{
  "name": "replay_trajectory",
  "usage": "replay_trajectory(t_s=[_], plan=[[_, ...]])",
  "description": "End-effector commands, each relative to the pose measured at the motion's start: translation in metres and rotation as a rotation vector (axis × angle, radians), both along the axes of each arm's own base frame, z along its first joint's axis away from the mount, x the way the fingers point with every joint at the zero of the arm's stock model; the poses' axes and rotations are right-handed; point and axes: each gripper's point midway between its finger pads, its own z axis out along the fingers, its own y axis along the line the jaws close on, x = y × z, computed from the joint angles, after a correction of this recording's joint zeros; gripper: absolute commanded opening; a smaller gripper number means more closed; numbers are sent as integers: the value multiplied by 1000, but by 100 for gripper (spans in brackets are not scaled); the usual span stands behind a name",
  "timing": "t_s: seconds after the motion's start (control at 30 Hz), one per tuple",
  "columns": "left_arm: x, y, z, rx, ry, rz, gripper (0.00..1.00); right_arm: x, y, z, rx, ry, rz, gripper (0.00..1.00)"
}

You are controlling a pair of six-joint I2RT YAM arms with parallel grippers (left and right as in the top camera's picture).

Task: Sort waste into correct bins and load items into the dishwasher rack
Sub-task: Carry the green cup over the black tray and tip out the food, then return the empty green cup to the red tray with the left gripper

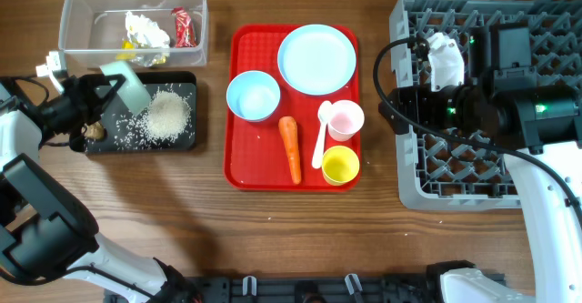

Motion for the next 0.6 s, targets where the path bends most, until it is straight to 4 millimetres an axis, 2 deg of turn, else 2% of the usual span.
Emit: replay_trajectory(t_s=[0.0, 0.07, 0.17, 0.23, 0.33, 0.4, 0.57], plan=[[3, 2, 7, 0, -58, -13, 4, 2, 0, -6, -7, 19, -7, 89], [5, -3, 14, 11, -73, -27, 4, 2, 0, -6, -7, 18, -7, 89], [7, -22, 35, 59, -129, -70, 4, 2, 0, -6, -7, 18, -7, 88], [7, -37, 47, 122, -153, -96, 4, 2, 0, -6, -6, 20, -9, 88], [5, -75, 59, 289, -131, -135, 4, 2, 0, -6, -4, 21, -13, 88], [-2, -102, 57, 410, -81, -166, 4, 2, 0, -6, -3, 22, -14, 88], [-33, -169, 31, 703, 50, -304, 4, 2, 0, -5, -3, 19, -13, 89]])
